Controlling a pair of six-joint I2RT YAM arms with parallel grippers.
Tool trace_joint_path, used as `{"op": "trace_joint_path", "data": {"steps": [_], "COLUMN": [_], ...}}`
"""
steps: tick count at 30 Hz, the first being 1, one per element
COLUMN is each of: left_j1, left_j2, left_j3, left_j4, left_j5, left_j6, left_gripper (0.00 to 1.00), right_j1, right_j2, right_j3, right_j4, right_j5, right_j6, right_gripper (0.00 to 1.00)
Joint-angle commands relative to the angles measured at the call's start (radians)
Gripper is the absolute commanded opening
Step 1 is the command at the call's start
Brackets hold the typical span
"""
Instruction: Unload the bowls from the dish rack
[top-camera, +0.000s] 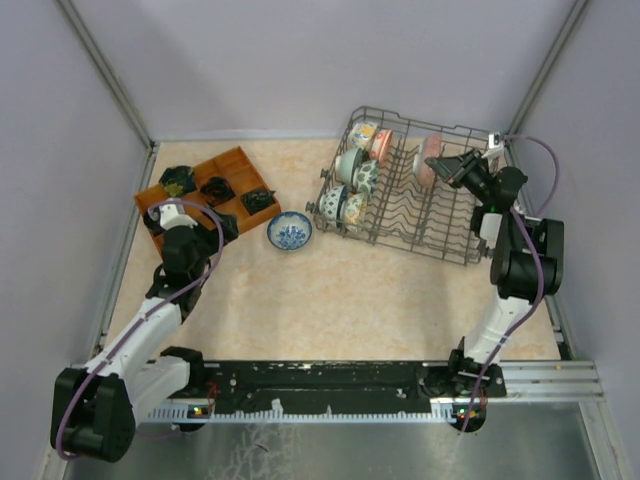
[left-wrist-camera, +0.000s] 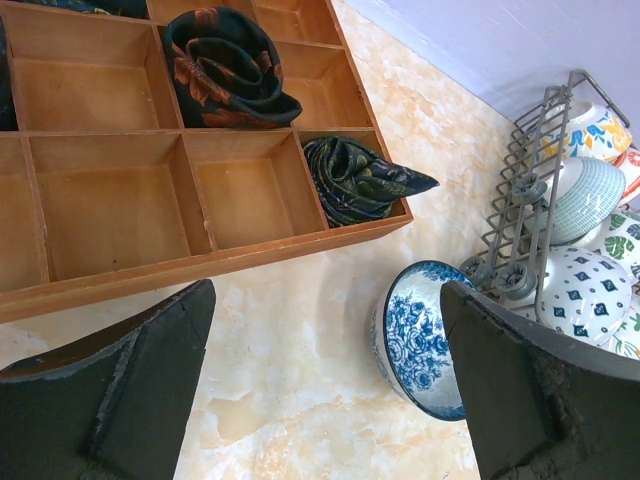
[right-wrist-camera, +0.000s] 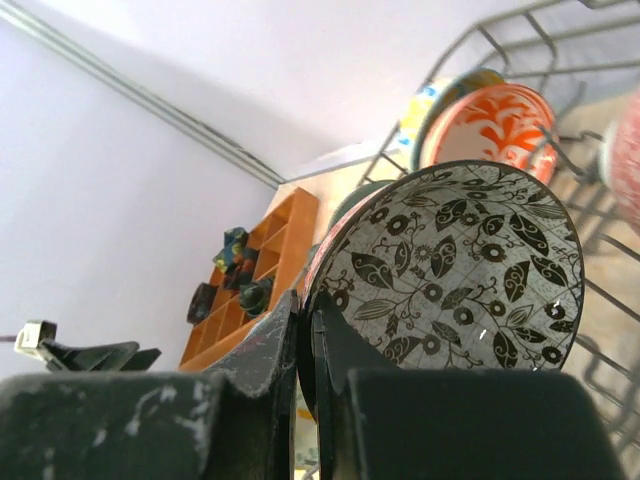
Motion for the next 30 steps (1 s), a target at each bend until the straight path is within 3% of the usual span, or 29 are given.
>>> {"op": "trace_joint_path", "data": {"steps": [1, 7, 11, 20, 30], "left_j1": [0.005, 0.005, 0.005, 0.007, 0.011], "left_j2": [-0.011, -0.011, -0.019, -0.046, -0.119], "left_j3": [-0.002, -0.001, 0.002, 0.021, 0.011], "left_j4": [0.015, 0.008, -0.006, -0.080, -0.150], "left_j5": [0.009, 0.000, -0.017, -0.087, -0.179], "left_j6": [-0.005, 0.000, 0.012, 0.017, 0.002], "left_gripper": [0.99, 0.99, 0.99, 0.99, 0.99], "right_j1": [0.060, 0.327, 0.568, 0.945, 1.147], "right_j2": [-0.183, -0.396, -0.427, -0.261, -0.021], "right_j3": [-0.009, 0.083, 0.215, 0.521, 0.751], "right_j4": [0.084, -0.447, -0.739, -1.155, -1.411], "right_j5": [0.012, 0.170, 0.314, 0.622, 0.924], "right_j6": [-0.017, -0.432, -0.669, -0.996, -1.156], "right_gripper": [0.00, 0.00, 0.00, 0.00, 0.00]}}
